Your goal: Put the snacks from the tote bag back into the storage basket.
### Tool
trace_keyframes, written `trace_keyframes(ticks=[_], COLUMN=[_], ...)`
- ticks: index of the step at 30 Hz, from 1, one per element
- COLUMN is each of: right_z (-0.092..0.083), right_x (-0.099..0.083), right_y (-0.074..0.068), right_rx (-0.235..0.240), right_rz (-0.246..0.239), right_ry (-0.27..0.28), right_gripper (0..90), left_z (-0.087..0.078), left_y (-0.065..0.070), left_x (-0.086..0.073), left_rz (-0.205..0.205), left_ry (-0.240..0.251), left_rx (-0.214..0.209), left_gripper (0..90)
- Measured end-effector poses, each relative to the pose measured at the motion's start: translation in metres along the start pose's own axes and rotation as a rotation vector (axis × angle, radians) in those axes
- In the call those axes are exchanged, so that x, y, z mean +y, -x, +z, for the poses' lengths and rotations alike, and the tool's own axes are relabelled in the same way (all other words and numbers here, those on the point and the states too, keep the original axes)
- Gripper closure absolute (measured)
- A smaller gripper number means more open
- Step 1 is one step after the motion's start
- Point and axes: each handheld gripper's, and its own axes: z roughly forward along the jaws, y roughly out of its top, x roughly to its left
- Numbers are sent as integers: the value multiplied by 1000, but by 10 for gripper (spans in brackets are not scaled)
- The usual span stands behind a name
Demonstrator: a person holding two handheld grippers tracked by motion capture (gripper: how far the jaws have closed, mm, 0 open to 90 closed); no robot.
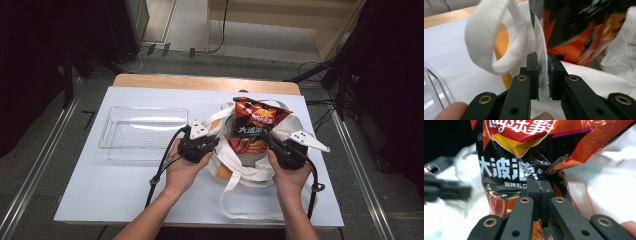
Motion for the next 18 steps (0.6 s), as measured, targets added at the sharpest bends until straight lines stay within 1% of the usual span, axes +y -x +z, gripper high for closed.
trace_keyframes(ticks=[1,3,5,7,11,12,13,15,16,17,18], right_z=[-2,-7,-10,-15,-25,-27,-29,-33,-35,-36,-37], right_x=[2,5,6,9,16,19,22,27,29,31,32], right_y=[-2,-7,-9,-11,-16,-18,-19,-22,-22,-22,-22], right_rx=[-2,-16,-12,-14,-6,-4,-10,-10,-5,-1,-1], right_rz=[-6,-27,-21,-14,-20,-17,-28,-27,-20,-15,-19], right_ry=[13,37,56,78,110,118,130,144,152,158,164], right_gripper=[900,900,900,900,900,900,900,900,900,900,900], left_z=[0,-3,-8,-14,-26,-29,-31,-36,-39,-40,-42], left_y=[0,-2,-2,-3,-3,-3,-3,-2,-1,0,2], left_x=[0,1,1,2,5,6,7,9,11,13,15], left_rz=[-4,-21,-39,-47,-64,-69,-70,-74,-66,-68,-61], left_ry=[5,15,36,53,92,106,117,141,149,159,165], left_rx=[-1,-19,-29,-29,-30,-28,-29,-46,-56,-64,-66], left_gripper=[816,777,702,637,549,533,526,514,510,510,509])
